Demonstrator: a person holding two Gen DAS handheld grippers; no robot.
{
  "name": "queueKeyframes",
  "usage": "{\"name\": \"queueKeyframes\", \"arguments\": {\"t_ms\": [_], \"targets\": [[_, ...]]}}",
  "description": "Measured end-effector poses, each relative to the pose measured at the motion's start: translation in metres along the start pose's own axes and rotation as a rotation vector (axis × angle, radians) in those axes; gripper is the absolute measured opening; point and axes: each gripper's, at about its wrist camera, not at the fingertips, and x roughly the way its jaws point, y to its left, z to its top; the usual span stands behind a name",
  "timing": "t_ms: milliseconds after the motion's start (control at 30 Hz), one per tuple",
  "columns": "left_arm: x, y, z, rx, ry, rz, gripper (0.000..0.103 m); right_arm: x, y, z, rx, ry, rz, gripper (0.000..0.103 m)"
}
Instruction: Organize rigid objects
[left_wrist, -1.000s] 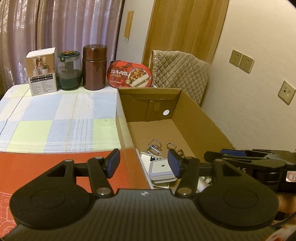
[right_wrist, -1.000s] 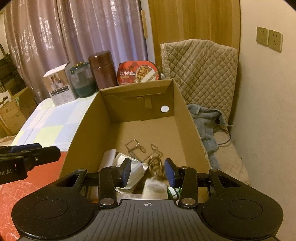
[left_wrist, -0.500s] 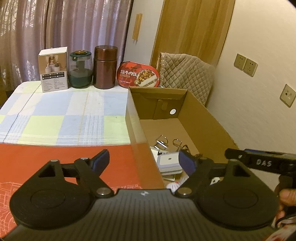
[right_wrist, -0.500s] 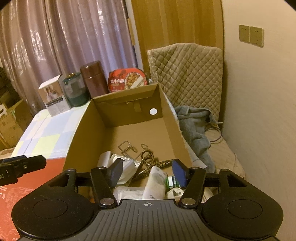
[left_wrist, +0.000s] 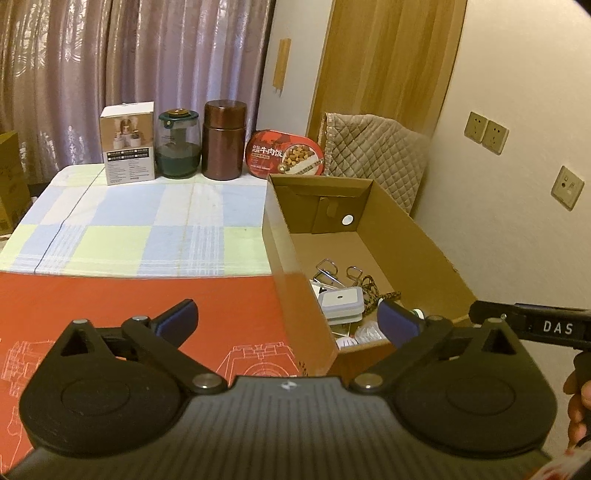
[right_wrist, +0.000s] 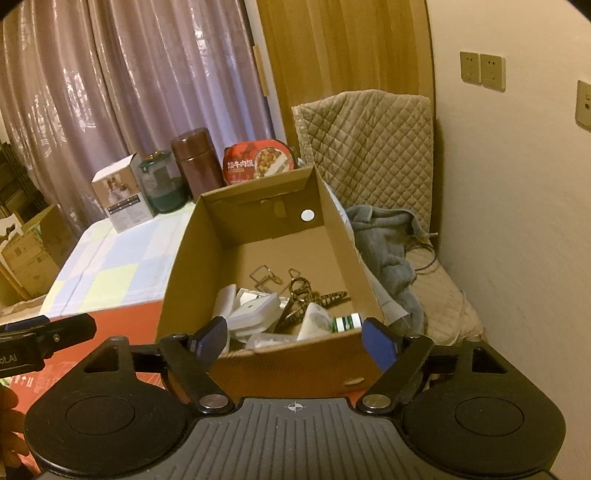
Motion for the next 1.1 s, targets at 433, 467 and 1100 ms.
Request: {"name": "queueKeyframes", "arguments": {"t_ms": [433, 467, 1100], "targets": [[-0.035, 0.014, -0.019, -0.053, 0.059, 0.049, 0.101, -0.032, 0.022, -0.019, -0.057, 0.019, -0.006, 0.081], [-0.037, 0.015, -0.020, -0.056, 0.061, 0.048, 0.101, -0.034, 0.023, -0.019, -0.056, 0.016, -0.010, 0.081], [-0.067, 0.015, -0.042, -0.070, 0.084, 0.060, 0.101, -0.062, 0.046, -0.040, -0.097, 0.026, 0.021, 0.081]]}}
